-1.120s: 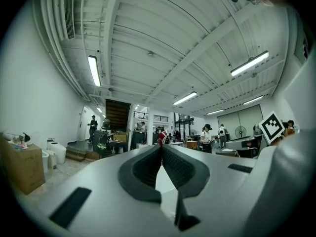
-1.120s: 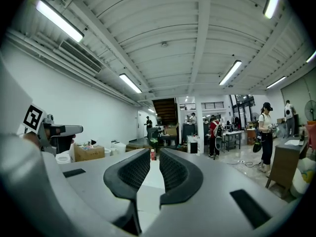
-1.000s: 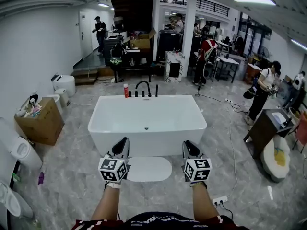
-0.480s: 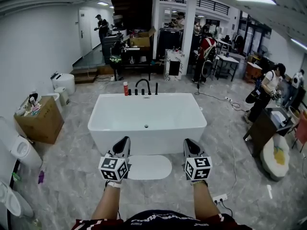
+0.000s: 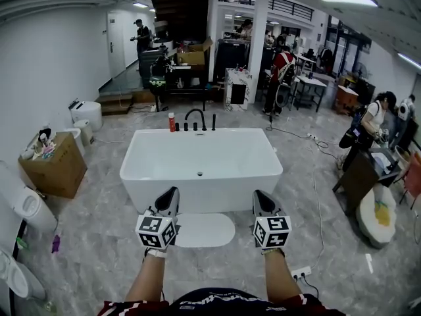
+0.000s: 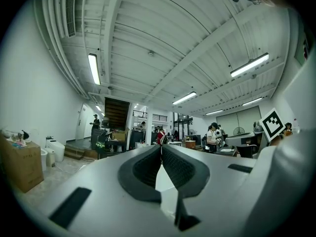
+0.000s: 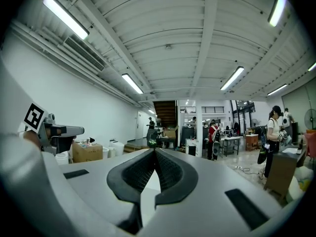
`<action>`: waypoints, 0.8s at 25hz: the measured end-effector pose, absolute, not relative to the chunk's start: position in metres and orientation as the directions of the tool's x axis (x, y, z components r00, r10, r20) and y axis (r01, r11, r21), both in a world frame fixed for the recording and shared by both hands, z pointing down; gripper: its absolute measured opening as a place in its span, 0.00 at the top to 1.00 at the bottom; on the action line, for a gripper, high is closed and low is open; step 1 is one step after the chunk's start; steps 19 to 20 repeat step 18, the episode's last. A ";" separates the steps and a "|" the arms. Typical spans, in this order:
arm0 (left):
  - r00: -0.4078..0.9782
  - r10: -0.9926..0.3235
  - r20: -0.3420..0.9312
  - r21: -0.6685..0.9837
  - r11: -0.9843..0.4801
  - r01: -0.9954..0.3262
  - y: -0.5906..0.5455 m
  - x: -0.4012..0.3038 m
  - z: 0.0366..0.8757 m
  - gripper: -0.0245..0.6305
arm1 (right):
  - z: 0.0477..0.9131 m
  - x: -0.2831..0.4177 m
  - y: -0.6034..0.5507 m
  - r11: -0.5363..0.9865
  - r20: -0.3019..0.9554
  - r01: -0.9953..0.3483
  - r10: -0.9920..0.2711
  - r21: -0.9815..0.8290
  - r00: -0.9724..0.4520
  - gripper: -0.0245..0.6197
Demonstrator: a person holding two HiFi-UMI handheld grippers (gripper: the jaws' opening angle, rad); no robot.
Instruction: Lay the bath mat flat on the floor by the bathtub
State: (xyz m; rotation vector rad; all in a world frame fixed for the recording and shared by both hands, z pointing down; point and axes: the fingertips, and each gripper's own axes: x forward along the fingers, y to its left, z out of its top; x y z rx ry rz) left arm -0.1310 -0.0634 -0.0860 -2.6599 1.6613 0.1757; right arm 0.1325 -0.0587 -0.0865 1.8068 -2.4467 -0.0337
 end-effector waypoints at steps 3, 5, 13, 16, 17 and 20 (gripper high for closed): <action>0.435 -0.896 -0.091 0.063 -0.441 -0.895 -0.063 -0.132 -0.085 0.92 | -0.087 0.132 -0.058 0.293 0.068 -0.953 -0.955 0.072 -0.288 0.92; 0.434 -0.897 -0.088 0.067 -0.440 -0.896 -0.064 -0.133 -0.084 0.92 | -0.087 0.132 -0.058 0.290 0.066 -0.955 -0.956 0.068 -0.286 0.92; 0.431 -0.898 -0.087 0.078 -0.438 -0.896 -0.060 -0.129 -0.080 0.92 | -0.082 0.137 -0.053 0.292 0.075 -0.955 -0.955 0.059 -0.288 0.92; 0.432 -0.898 -0.089 0.081 -0.439 -0.895 -0.061 -0.131 -0.081 0.92 | -0.084 0.134 -0.054 0.291 0.073 -0.955 -0.955 0.060 -0.287 0.92; 0.432 -0.898 -0.090 0.082 -0.439 -0.895 -0.062 -0.131 -0.081 0.92 | -0.085 0.133 -0.054 0.291 0.072 -0.955 -0.955 0.061 -0.287 0.92; 0.431 -0.898 -0.091 0.083 -0.438 -0.895 -0.062 -0.132 -0.081 0.92 | -0.085 0.132 -0.054 0.291 0.071 -0.955 -0.955 0.062 -0.287 0.92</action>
